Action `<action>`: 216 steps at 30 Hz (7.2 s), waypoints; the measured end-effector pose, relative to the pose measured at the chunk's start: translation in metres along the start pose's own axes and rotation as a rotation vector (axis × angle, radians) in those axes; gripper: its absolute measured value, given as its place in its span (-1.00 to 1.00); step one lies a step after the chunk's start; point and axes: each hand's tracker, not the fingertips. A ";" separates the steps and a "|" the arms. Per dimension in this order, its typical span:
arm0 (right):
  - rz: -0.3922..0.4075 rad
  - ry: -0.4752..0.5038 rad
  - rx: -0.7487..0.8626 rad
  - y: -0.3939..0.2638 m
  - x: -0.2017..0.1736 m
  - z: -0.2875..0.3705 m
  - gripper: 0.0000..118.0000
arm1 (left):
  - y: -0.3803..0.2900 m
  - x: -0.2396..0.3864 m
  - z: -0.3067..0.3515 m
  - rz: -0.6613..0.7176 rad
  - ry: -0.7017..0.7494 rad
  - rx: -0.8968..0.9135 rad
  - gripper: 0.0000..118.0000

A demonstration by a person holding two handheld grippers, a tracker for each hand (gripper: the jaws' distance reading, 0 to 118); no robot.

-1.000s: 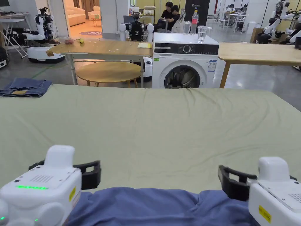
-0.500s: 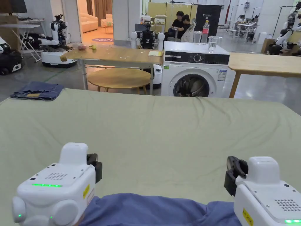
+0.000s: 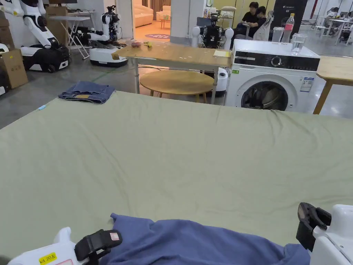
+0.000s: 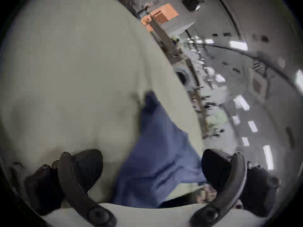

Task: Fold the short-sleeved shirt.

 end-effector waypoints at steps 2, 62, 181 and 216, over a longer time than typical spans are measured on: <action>-0.001 0.002 0.001 0.001 -0.001 -0.001 -1.00 | 0.003 -0.004 -0.016 0.006 -0.053 0.026 1.00; 0.079 0.124 0.078 0.008 0.044 0.025 -1.00 | -0.148 0.168 -0.191 -0.583 0.233 -0.274 -0.99; -0.278 0.415 -0.462 -0.096 0.064 -0.051 -1.00 | -0.128 0.104 -0.188 0.061 -0.090 -0.261 -0.48; -0.157 0.323 -0.458 -0.076 -0.038 -0.045 -1.00 | 0.252 -0.037 0.140 -0.135 0.453 0.186 0.76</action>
